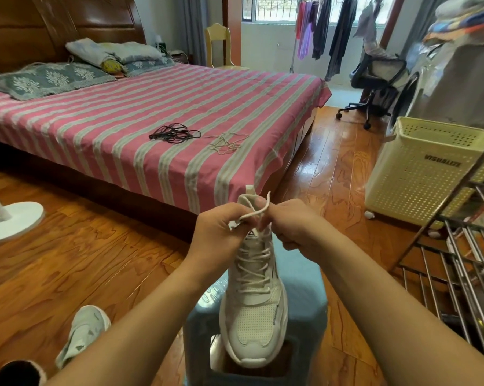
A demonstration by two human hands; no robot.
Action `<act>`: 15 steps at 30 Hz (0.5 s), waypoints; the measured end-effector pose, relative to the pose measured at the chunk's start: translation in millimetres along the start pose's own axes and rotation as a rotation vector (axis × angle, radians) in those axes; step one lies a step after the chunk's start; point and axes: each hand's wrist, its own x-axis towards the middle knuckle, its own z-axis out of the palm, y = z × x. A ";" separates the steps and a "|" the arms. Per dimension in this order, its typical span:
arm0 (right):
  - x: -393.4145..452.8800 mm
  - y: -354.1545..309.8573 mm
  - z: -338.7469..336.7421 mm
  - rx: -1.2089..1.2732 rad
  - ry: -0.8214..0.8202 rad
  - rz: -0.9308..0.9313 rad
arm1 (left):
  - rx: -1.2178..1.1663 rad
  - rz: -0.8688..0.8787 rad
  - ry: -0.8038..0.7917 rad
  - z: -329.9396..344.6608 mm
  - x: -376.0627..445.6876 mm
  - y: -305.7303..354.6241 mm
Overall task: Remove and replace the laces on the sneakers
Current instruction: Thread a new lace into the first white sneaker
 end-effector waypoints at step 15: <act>-7.3 31.2 -21.1 0.980 -0.072 0.239 | -0.503 -0.779 0.298 -17.9 -10.6 8.9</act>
